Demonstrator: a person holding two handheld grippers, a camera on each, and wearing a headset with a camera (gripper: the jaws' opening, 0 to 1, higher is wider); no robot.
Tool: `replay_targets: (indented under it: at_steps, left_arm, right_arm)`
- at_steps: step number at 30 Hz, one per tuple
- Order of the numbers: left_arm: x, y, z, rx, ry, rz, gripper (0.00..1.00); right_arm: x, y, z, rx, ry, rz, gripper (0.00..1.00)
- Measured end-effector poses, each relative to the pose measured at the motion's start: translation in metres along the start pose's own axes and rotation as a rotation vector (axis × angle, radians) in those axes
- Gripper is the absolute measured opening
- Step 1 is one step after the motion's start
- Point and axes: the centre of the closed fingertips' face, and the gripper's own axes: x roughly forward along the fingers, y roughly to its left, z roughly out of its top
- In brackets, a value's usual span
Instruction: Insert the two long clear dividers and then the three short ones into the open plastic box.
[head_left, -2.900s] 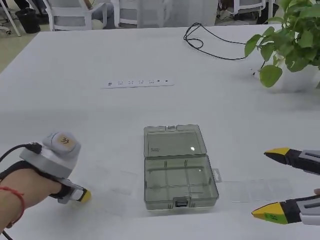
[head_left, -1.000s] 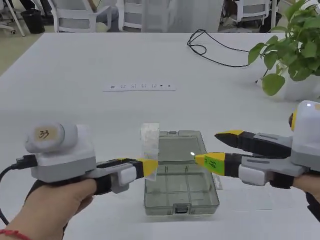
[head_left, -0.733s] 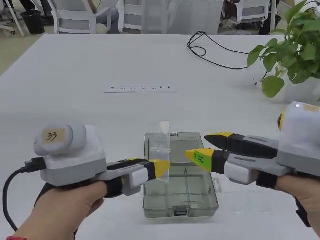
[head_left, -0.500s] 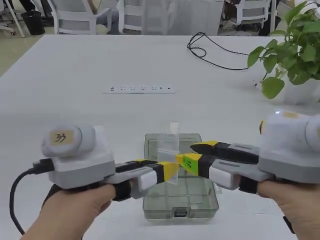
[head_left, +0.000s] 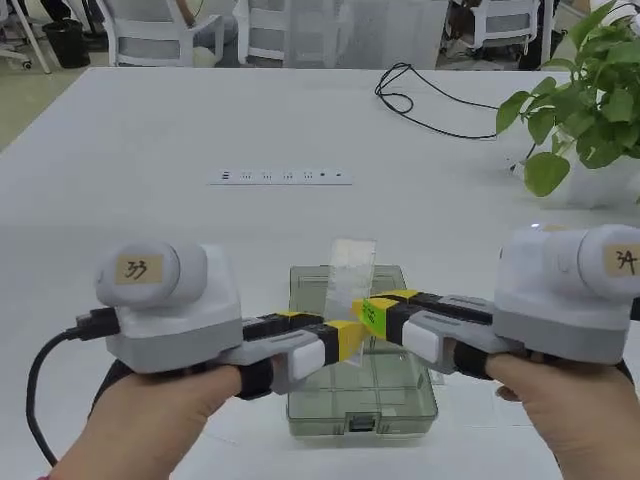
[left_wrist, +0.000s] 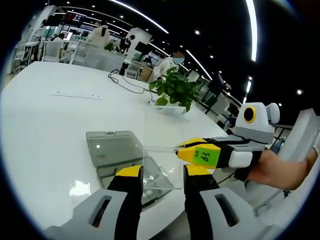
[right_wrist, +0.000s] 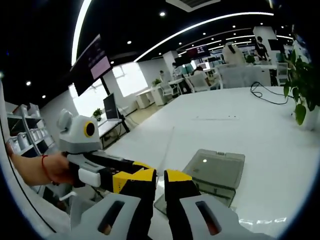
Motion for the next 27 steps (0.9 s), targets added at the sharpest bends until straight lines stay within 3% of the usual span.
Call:
replay_targets:
  at_steps: [11,17,27]
  left_arm:
    - [0.001,-0.006,-0.003,0.019,0.010,-0.023,0.30]
    - [-0.001,-0.006,-0.004,0.058,0.015,-0.039,0.32]
    - [-0.012,0.008,-0.011,0.141,0.042,-0.038,0.40]
  right_arm:
    - [-0.001,-0.002,0.001,0.015,0.001,-0.027,0.07]
    - [-0.001,-0.003,0.002,0.030,0.011,-0.032,0.07]
    - [-0.004,-0.015,0.006,0.063,0.024,-0.055,0.07]
